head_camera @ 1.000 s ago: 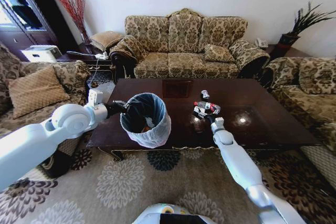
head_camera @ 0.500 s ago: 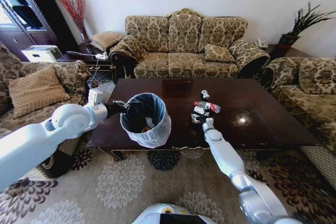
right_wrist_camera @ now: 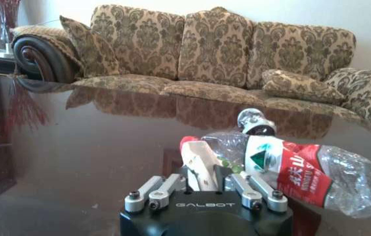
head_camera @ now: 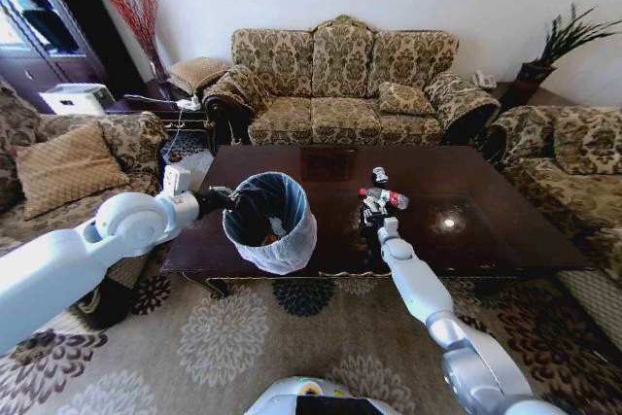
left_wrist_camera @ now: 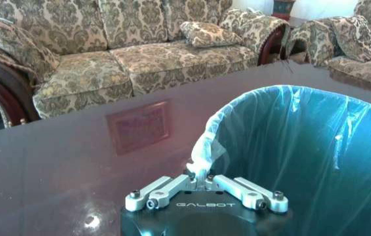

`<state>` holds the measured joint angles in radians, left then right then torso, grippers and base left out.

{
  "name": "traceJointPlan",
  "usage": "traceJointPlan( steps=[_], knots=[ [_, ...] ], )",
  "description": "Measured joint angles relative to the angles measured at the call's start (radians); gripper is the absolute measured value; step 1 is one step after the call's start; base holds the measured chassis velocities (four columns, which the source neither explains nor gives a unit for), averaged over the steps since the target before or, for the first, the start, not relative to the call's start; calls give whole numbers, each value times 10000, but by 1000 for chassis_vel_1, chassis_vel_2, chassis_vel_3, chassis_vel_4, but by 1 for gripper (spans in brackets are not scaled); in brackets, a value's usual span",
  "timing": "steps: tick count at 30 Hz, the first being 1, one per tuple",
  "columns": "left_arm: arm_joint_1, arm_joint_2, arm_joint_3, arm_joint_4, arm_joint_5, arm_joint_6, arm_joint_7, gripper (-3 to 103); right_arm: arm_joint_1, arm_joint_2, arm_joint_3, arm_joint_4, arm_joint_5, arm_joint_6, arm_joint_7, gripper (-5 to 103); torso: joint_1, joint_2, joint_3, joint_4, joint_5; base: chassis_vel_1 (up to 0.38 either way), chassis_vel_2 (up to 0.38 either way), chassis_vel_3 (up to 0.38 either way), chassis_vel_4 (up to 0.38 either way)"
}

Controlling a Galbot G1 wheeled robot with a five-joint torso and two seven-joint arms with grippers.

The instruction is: Move to the front of the table and place the trash on the table into the trash bin.

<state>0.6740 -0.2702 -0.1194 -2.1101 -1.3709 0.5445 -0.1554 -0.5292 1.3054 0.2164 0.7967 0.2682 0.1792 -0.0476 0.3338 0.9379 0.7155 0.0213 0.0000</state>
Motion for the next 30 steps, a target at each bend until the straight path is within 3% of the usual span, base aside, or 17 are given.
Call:
traceJointPlan(
  steps=[2,4,12,15,17,18,20,21,26,30],
  knots=[
    [0,0,0,0,0,0,0,0,-3,-4,1,2,5,-1,2,24,0,0,0,0,0,0,0,0,0],
    [0,0,0,0,0,0,0,0,-48,-28,15,65,71,-13,36,8,1,0,1,0,0,0,0,0,0],
    [0,0,0,0,0,0,0,0,-560,-265,137,1263,360,-150,233,0,1,-1,1,1,4,0,0,0,0],
    [0,0,0,1,0,0,-1,0,-1153,-549,202,3156,860,-513,361,0,2,-1,2,-2,1,0,0,0,0],
    [0,-1,0,1,0,0,0,0,-1806,-861,164,5782,2040,-1323,680,0,1,0,1,-1,1,0,0,0,0],
    [0,-1,0,1,0,0,0,0,-1806,-861,164,5782,2040,-1323,680,0,1,0,1,-1,1,0,0,0,0],
    [0,0,0,0,0,0,0,0,-2327,-1270,-27,8927,3259,-2294,924,0,-1,1,0,2,-3,0,0,0,0],
    [0,0,0,0,0,0,0,0,-2327,-1270,-27,8927,3259,-2294,924,0,-1,1,0,2,-3,0,0,0,0],
    [0,0,0,1,0,0,0,0,-2756,-1834,-452,12923,4671,-3238,708,0,-2,1,-1,2,-1,0,0,0,0],
    [0,-1,0,1,0,-1,0,0,-3054,-2016,-939,14374,5409,-3629,415,0,-2,1,0,-2,0,0,0,0,0]
  ],
)
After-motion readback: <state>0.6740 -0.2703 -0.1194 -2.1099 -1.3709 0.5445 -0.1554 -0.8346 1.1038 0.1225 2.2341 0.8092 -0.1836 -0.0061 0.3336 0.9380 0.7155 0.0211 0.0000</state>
